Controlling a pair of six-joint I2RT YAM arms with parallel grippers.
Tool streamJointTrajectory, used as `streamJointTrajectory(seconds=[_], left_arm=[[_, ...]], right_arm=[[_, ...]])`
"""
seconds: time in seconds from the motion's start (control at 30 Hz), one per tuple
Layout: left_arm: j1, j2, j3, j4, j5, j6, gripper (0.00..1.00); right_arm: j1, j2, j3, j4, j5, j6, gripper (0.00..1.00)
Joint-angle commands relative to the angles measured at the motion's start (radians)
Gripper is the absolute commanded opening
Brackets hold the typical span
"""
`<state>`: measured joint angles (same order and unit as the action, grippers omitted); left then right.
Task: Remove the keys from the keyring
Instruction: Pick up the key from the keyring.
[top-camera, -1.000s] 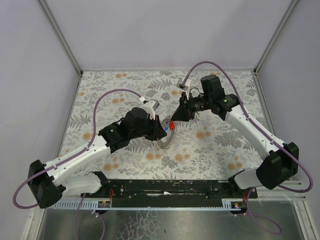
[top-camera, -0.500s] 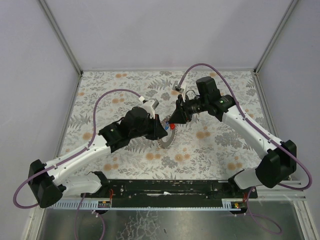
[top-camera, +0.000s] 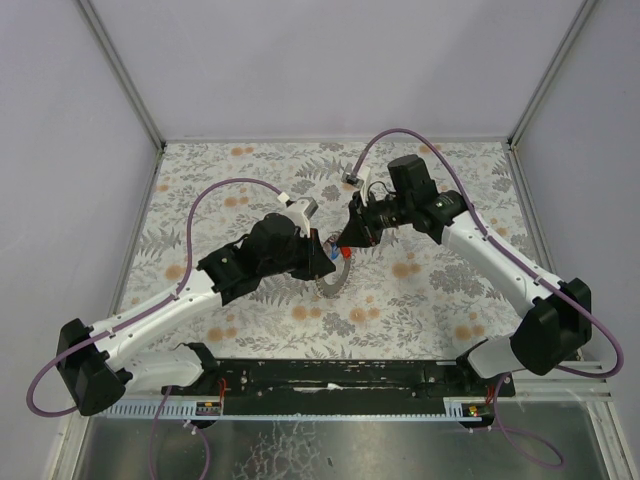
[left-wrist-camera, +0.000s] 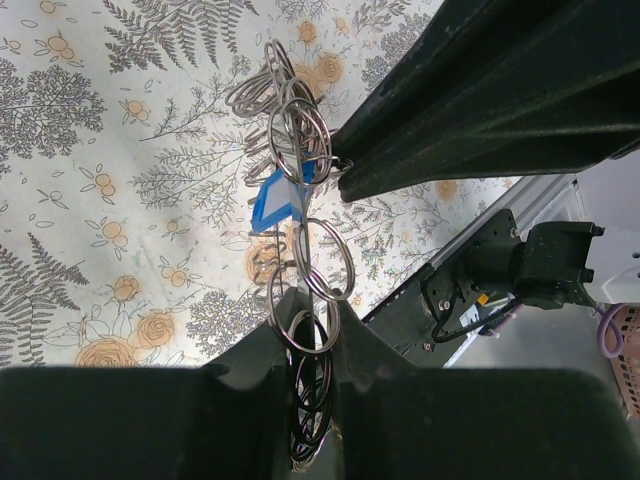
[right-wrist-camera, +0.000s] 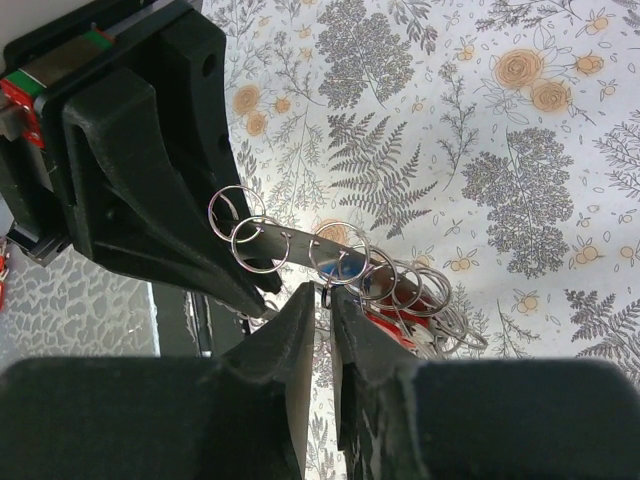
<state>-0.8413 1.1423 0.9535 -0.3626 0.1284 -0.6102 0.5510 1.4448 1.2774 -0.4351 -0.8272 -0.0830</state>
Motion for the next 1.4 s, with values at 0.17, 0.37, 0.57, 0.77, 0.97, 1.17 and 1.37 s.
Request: streamJointTrajectory(seconds=[0.17,0.37,0.57,0.77,0.97,1.17,1.37], left_arm=[[0.001,0.007,0.052,0.015,0.016,-0.013,0.00],[0.001,0.005,0.049,0.012,0.026,0.010,0.00],[0.000,-0.024,0.020,0.011,0.025,0.118,0.00],[0.003,-0.030,0.006,-0.009,0.009,0.203,0.00],[0.013,-0.036,-0.020,-0.007,0.020,0.209,0.00],[0.014,-0.065,-0.037,0.024,0.069,0.254,0.00],[0.013,-0.120,-0.072,0.045,0.069,0.393,0.00]], right_arm=[[0.020,0.009,0.019,0.004,0.063,-0.017,0.21],[0.019,-0.006,0.021,0.000,0.084,-0.038,0.04],[0.018,-0.033,0.061,-0.068,0.016,-0.141,0.00],[0.018,-0.025,0.141,-0.174,-0.031,-0.268,0.00],[0.020,-0.016,0.189,-0.223,-0.029,-0.318,0.00],[0.023,0.010,0.223,-0.275,0.053,-0.374,0.00],[0.023,0.045,0.252,-0.344,-0.031,-0.420,0.00]])
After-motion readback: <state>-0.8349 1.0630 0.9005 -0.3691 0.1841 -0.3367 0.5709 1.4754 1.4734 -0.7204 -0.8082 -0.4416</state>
